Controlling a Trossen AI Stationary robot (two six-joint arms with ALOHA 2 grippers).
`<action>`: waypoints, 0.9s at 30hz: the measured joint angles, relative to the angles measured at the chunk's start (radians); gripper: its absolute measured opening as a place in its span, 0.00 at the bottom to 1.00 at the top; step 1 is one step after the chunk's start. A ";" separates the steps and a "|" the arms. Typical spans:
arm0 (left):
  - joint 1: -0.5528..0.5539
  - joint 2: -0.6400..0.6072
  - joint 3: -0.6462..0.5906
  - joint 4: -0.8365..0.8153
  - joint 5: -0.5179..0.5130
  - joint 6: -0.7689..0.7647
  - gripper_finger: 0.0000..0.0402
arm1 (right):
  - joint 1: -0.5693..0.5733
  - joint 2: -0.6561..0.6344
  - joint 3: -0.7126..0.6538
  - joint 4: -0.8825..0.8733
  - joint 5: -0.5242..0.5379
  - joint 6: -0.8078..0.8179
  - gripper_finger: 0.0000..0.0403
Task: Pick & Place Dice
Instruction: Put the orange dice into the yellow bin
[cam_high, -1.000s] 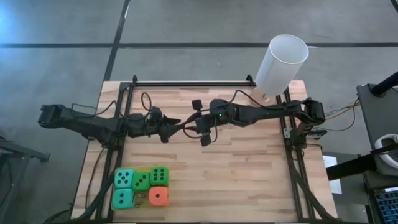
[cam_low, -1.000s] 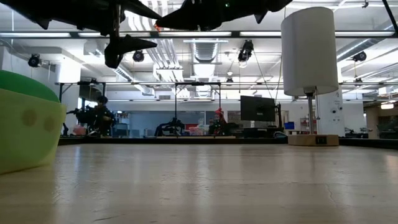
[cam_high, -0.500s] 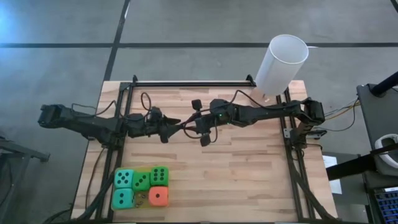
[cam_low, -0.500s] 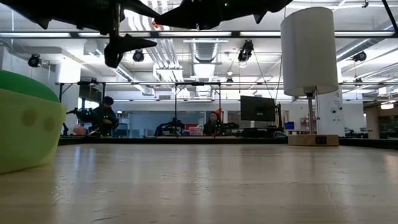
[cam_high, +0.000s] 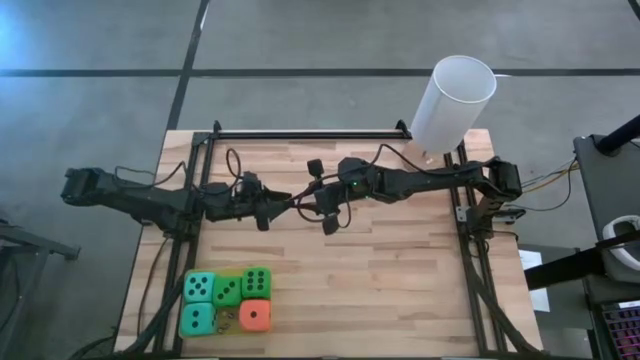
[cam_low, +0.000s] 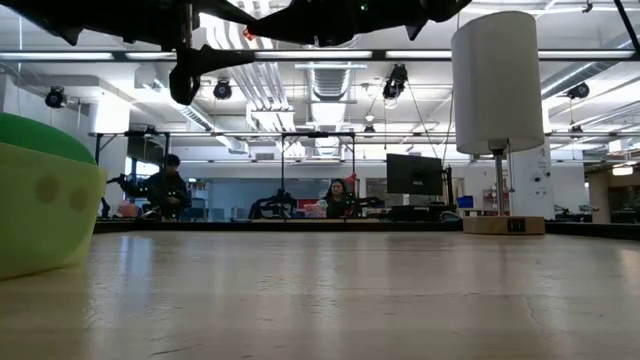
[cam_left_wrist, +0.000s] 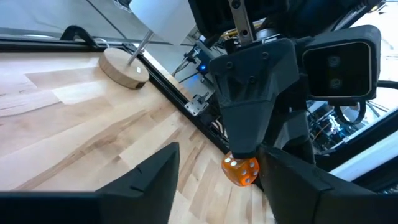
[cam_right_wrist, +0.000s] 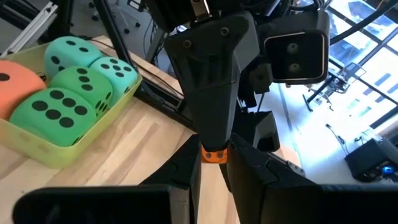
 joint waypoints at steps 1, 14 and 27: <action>0.000 0.000 0.000 0.000 0.005 0.000 0.52 | 0.000 0.004 0.000 0.001 0.000 0.000 0.15; 0.000 0.000 0.000 0.004 0.023 0.000 0.34 | 0.000 0.007 -0.001 0.008 0.000 -0.012 0.15; 0.000 0.000 -0.002 -0.012 0.029 0.000 0.20 | -0.003 0.035 -0.003 0.030 -0.005 -0.019 0.15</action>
